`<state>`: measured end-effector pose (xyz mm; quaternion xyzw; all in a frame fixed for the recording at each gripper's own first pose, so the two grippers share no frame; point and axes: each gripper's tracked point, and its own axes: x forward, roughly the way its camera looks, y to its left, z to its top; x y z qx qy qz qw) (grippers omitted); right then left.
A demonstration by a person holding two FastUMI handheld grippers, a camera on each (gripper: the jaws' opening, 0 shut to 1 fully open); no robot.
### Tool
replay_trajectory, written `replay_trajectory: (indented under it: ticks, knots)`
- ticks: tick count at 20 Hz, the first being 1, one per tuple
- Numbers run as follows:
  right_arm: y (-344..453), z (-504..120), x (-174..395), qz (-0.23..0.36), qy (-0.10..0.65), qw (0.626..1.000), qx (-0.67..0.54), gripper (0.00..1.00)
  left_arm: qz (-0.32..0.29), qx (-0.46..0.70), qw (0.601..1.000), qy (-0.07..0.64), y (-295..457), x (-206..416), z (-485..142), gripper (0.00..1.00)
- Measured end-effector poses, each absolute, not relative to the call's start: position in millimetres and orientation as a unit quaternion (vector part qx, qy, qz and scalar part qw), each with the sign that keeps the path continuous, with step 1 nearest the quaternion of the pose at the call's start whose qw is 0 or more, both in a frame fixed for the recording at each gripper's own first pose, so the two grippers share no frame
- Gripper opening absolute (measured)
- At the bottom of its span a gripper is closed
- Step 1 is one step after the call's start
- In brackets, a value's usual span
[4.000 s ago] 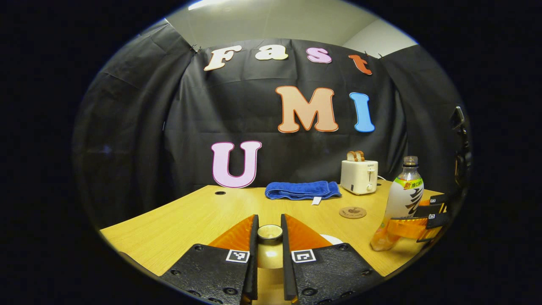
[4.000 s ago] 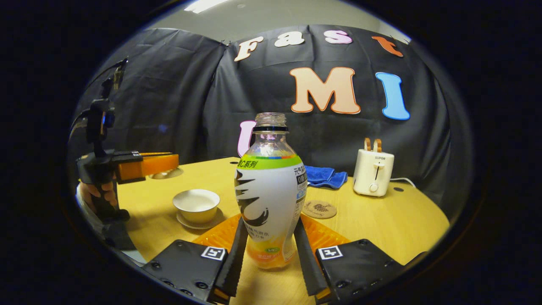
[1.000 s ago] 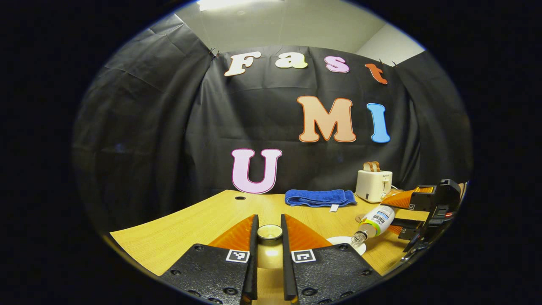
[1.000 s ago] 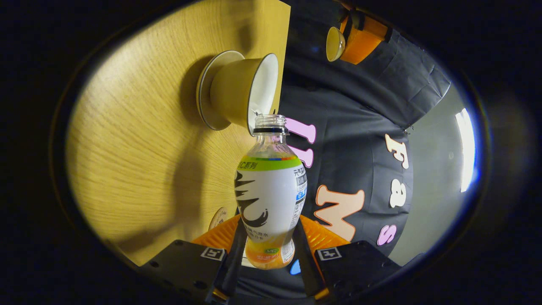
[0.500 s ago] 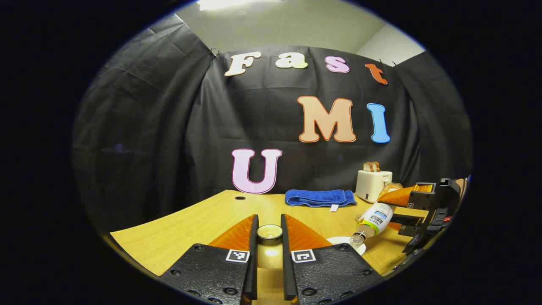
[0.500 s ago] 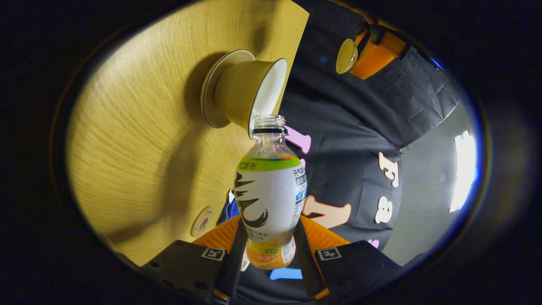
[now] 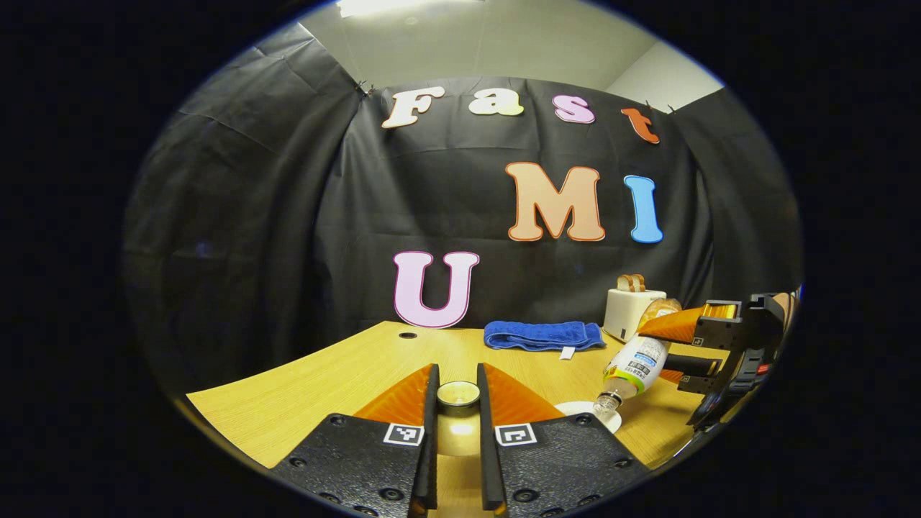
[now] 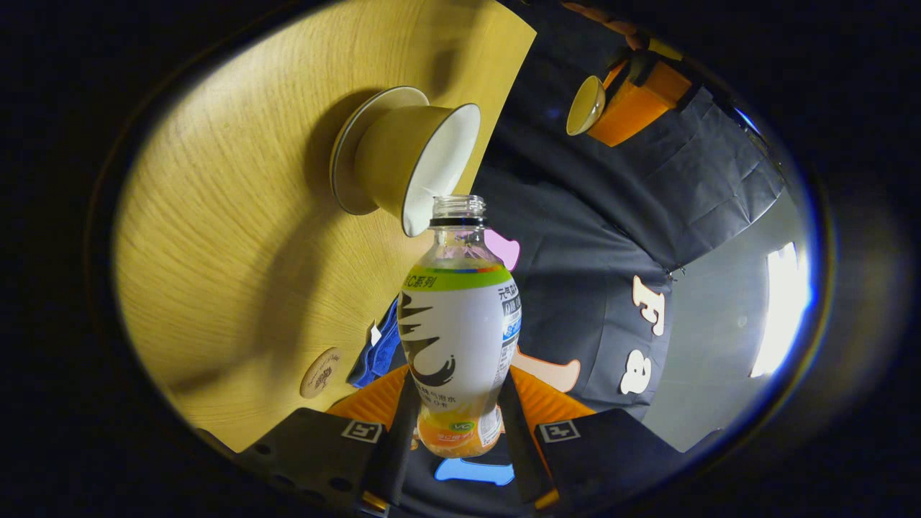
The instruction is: Open the teacup lid with one hand, grasp the water bottle and pour water into the teacup with the other hand; after pouring, place the water bottle on the coaster and then close the teacup lid.
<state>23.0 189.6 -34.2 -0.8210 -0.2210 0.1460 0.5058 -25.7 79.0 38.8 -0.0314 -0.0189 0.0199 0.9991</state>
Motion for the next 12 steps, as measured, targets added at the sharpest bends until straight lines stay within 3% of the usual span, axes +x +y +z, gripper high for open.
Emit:
replay_trajectory:
  ticks: [4,12]
  knots:
    - [188,-33,31,0.146,-0.216,0.51,-0.819,0.64,0.018,-0.032,0.999,-0.018,78,-26,38,0.21]
    - [181,-53,38,0.199,-0.129,0.651,-0.721,0.64,0.014,-0.036,0.999,-0.015,76,-25,35,0.21]
